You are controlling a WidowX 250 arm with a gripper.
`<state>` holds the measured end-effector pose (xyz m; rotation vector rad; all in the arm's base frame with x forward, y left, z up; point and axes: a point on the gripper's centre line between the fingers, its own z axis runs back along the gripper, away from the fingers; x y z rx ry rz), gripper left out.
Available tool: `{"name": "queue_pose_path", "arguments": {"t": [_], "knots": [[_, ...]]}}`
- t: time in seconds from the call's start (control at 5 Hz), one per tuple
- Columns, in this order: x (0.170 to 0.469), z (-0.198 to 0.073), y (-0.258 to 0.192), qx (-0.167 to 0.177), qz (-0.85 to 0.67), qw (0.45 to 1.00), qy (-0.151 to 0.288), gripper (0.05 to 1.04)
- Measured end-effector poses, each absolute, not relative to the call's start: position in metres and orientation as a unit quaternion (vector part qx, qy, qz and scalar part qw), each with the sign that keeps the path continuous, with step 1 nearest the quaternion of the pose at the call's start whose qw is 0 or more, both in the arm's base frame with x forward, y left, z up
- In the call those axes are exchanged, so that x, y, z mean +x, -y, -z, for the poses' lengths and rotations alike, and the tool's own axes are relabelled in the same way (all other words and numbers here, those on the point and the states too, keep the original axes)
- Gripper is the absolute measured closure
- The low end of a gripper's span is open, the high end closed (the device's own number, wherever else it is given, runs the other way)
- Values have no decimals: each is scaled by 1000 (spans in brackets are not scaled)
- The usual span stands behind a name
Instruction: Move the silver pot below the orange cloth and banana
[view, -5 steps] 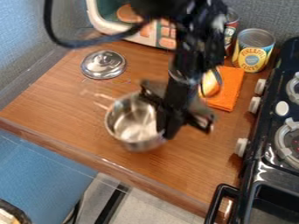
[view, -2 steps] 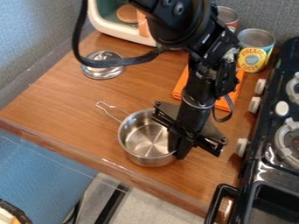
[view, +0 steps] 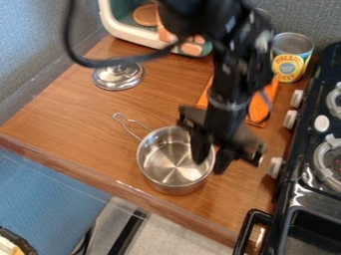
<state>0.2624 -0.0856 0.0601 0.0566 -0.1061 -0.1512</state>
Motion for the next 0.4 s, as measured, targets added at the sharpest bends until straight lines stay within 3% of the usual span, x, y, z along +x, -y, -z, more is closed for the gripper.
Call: {"name": "queue_pose_path", "arguments": {"t": [0.2,0.4], "knots": [[262,-81,82,18,80,993,81,241],[260,-88,76,17,82,993,81,66]]}}
